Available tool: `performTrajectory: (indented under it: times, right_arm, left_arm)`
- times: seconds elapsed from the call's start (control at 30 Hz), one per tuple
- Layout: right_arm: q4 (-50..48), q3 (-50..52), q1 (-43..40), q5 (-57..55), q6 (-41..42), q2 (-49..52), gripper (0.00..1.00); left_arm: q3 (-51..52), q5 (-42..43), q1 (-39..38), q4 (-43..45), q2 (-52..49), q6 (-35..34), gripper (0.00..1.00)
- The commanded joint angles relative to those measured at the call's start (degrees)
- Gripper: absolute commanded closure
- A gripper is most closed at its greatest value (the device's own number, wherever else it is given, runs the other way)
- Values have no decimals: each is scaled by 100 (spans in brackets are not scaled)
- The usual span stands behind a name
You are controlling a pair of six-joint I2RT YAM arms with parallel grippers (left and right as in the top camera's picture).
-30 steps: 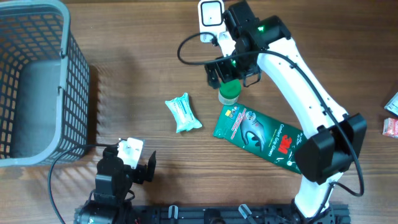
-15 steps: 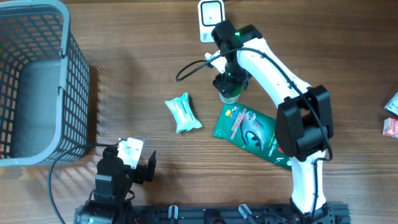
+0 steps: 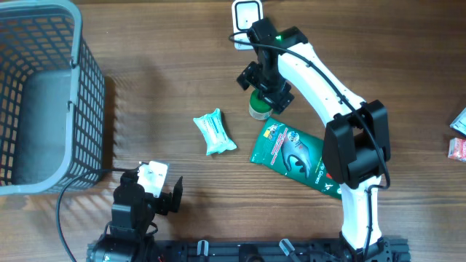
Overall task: Scan the item barcode
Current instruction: 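Hold jar at scanner and rotate it to show the label, then carry jar to right table edge and set it down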
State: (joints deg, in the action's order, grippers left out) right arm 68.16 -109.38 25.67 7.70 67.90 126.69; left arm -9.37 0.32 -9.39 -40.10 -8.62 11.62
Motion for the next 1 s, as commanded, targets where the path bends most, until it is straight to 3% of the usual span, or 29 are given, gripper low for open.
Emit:
performTrajectory:
  times: [0.0,0.07,0.17,0.2,0.53,0.8,0.97]
  right_arm:
    - [-61,-258,17,118,787,-68,0]
    - [-111,-490,11,127,-745,-367,0]
    - [7,-538,13,96,-4946,-623,0]
    - [212,-525,2,-136,-5445,-592,0]
    - [367,-492,-13,-212,-7211,468,0]
    - [2,-492,-15,-688,-7401,1209,1]
    - [33,-522,-9,-686,-7211,1403,22]
  left_arm:
    - [13,28,-15,-2,31,-52,0]
    - [13,28,-15,-2,31,-52,0]
    - [13,28,-15,-2,31,-52,0]
    - [13,28,-15,-2,31,-52,0]
    - [13,28,-15,-2,31,-52,0]
    - [13,28,-15,-2,31,-52,0]
    - [13,28,-15,-2,31,-52,0]
